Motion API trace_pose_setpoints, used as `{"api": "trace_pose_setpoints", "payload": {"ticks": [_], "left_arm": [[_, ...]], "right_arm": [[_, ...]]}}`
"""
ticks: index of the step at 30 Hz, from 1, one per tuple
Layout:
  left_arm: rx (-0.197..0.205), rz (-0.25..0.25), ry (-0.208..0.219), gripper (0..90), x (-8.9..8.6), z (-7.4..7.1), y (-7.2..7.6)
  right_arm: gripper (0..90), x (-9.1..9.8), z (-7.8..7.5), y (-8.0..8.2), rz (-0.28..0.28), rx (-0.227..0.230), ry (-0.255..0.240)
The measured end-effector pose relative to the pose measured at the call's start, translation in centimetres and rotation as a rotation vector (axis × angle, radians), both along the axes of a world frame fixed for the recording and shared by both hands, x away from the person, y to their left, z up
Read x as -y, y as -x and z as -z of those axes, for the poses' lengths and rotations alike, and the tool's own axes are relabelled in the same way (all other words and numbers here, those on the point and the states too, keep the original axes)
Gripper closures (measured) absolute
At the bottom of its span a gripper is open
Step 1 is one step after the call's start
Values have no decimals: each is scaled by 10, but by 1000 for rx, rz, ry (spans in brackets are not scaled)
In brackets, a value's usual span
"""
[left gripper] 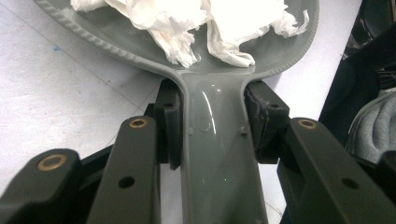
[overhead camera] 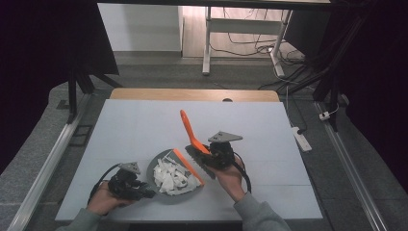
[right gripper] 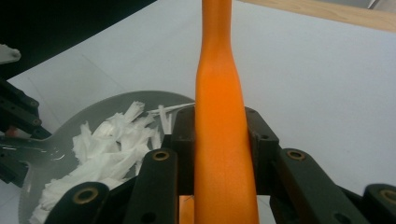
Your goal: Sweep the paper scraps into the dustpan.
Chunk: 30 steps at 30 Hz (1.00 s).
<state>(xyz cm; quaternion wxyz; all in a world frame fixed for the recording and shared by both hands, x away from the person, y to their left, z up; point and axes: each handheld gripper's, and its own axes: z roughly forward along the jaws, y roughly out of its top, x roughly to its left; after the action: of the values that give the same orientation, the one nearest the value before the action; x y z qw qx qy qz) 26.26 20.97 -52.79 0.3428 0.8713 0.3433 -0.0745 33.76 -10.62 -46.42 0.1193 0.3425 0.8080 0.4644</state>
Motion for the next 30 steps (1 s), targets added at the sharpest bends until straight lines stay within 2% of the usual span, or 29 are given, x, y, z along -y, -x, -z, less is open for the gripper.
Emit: {"api": "trace_pose_setpoints", "payload": {"ticks": [13, 20, 30], "left_arm": [[23, -27, 9, 612, -1, -2, 1], [43, -53, 32, 612, -5, -5, 2], [77, -119, 82, 612, -9, -12, 2]], "right_arm": [[696, 23, -1, -6, 8, 18, 0], [695, 35, -2, -7, -3, 27, -3], [696, 54, -7, -7, -12, 43, -24]]}}
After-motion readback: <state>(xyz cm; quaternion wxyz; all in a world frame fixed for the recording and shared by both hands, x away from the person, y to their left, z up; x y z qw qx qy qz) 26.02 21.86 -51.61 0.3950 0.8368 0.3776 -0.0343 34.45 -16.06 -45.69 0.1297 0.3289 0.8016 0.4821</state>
